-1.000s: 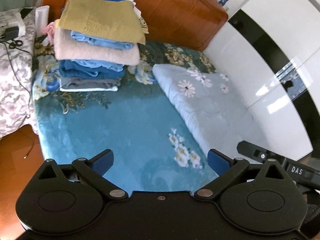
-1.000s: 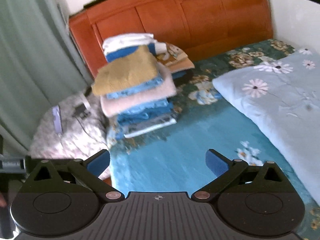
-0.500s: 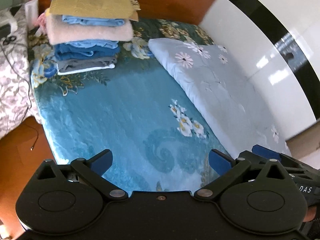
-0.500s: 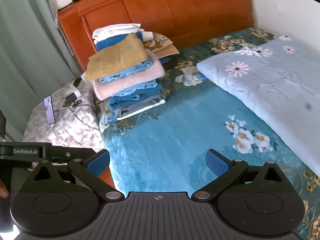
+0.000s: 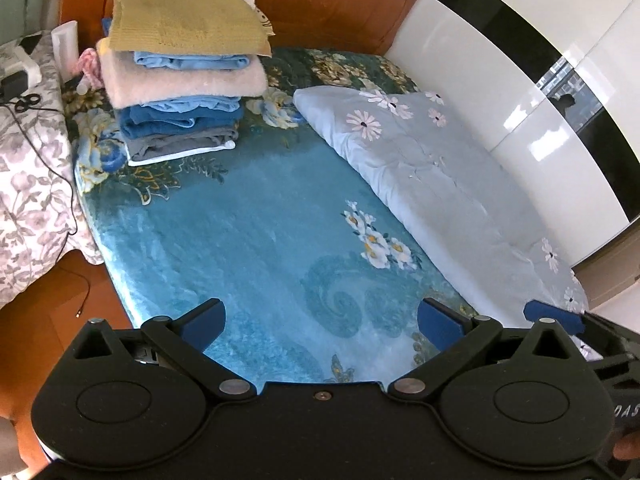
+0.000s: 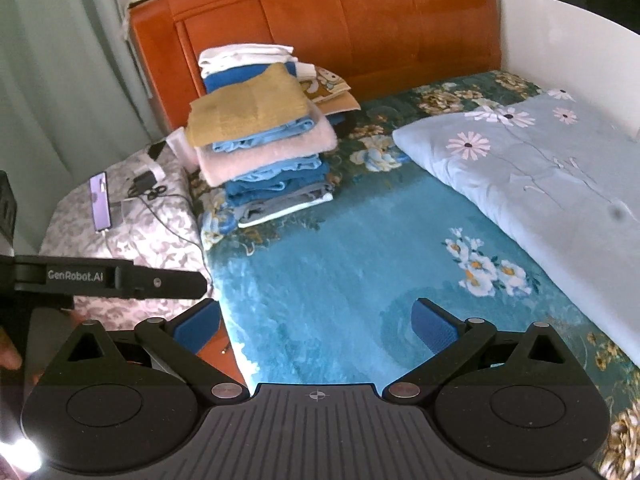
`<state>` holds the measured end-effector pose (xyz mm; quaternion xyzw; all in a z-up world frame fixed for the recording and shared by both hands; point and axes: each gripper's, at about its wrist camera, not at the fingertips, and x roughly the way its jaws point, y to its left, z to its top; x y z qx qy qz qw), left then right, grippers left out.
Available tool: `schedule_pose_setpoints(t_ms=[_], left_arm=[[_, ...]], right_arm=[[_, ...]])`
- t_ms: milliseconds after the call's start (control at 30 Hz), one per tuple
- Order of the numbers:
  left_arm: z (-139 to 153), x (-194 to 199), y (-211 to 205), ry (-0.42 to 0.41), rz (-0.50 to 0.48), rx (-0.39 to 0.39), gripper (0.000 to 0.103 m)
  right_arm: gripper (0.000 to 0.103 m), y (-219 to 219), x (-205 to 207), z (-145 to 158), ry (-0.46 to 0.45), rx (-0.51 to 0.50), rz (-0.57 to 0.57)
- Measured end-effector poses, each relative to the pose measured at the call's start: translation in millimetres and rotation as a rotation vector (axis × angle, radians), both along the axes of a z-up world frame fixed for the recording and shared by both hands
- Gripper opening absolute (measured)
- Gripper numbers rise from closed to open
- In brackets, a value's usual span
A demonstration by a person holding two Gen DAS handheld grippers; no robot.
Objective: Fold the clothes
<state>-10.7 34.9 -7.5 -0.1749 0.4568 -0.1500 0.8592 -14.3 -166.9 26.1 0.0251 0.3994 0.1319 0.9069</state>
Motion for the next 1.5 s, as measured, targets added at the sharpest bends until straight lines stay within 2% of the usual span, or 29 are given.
schedule_pose_setpoints(t_ms=[200,467,767,1133,1500], left_arm=[[2,-14,2,-0.003,0.009,0.0,0.101],[3,-24,-18,0.015,0.024,0.027,0.101],[11,-37,-70,-0.029,0.078,0.082,0.101],[6,-57,-133,-0.008,0.138,0.123,0.101],[1,-67,-170,0.018,0.149,0.149,0.101]], right_arm=[[0.103,7,-21,-5,0.023,-0.047,0.003],[0.103,-1,-35,-13,0.047,-0.098,0.022],[0.103,-41,-39,-13,0.039,-0.114,0.076],[0.103,-110,-45,-26,0.049,-0.106,0.097],[0.103,-141,-50,-37,0.071,-0.087,0.124]])
